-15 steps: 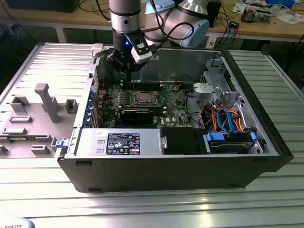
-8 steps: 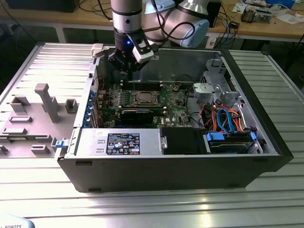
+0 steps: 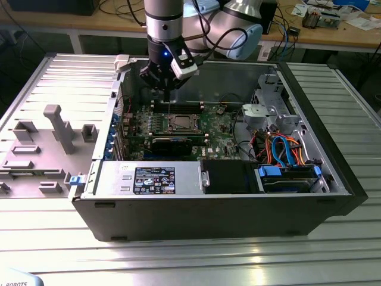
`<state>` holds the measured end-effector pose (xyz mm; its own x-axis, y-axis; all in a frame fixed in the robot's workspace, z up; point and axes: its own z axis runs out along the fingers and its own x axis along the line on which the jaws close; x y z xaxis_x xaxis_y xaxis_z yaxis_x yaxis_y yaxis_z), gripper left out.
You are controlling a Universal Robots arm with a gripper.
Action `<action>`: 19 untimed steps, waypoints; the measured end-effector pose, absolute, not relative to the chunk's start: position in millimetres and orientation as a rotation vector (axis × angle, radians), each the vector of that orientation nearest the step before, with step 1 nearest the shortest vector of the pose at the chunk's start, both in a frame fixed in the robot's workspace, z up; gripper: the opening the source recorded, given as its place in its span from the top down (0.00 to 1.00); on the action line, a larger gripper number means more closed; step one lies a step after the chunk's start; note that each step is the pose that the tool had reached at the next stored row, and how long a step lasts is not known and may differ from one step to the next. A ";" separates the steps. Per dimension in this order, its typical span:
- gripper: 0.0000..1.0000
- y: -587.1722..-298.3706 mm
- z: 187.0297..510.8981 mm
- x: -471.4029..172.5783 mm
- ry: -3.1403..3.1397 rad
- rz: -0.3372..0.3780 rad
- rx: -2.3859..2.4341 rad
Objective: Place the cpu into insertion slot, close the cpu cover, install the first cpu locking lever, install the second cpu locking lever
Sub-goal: 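Install the first cpu locking lever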
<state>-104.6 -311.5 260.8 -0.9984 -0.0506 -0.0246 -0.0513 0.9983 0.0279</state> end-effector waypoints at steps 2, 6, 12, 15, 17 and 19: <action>0.89 -311.5 260.7 -102.9 3.116 0.044 -0.079; 0.89 -311.5 260.4 -100.4 3.116 0.044 -0.079; 0.89 -312.0 258.3 -99.6 3.116 0.048 -0.079; 0.89 -312.7 254.5 -96.8 3.116 0.061 -0.052; 0.89 -312.7 252.8 -95.4 3.116 0.068 -0.044; 0.89 -312.7 250.7 -94.4 3.116 0.069 -0.044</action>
